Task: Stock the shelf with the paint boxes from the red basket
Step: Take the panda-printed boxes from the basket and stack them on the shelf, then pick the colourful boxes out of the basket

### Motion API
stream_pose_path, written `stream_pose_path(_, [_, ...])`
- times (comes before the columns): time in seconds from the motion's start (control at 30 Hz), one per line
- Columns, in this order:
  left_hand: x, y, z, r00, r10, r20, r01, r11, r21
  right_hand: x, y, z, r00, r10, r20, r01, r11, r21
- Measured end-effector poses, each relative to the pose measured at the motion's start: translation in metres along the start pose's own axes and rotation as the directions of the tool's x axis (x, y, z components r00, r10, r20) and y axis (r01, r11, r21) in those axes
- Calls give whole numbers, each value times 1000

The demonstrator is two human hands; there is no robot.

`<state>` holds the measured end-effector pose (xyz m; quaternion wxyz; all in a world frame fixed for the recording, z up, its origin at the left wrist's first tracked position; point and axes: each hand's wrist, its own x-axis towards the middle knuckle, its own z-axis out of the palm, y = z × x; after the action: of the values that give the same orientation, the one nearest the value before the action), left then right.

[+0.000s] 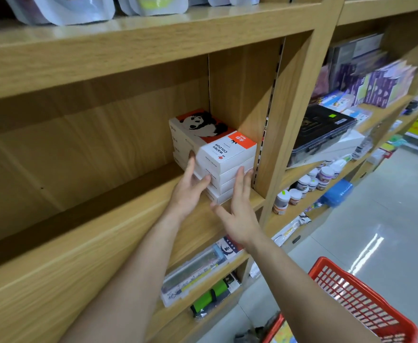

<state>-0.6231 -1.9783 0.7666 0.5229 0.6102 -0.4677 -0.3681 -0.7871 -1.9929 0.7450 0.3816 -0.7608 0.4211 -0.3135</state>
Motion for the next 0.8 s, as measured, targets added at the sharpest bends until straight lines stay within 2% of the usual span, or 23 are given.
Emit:
stream_pose_path(0.07, [-19,2,-9,997,-31,68,27,998,54,-5,0,-10,1000,6,-14,-7,999,-43])
stream_pose_path(0.17, [-67,-3,-11,991,-48,126,9,957,289,-21,8,-31,995,37,-90,-47,993,-105])
stream_pose_path(0.3, [-126,-11,9,984,95,150,-161,838,521,-75,44,-60,975,143,-172,-175,967,-183])
stream_pose_path(0.37, [-148,-15,34,964,132,232,-238,815,528,-117,76,-73,941,251,-229,-293,941,-171])
stream_pose_path(0.47, [-164,-41,89,909,147,391,-343,798,496,-188,139,-94,840,452,-302,-518,833,-195])
stream_pose_path(0.57, [-164,-90,148,842,-35,538,-291,810,508,-252,203,-112,696,657,-289,-711,686,-155])
stream_pose_path(0.63, [-162,-131,184,799,-169,577,-236,795,559,-285,244,-118,605,750,-269,-794,595,-125])
stream_pose_path(0.8, [-151,-225,256,726,-383,571,-162,712,683,-324,336,-94,486,862,-145,-874,480,-78])
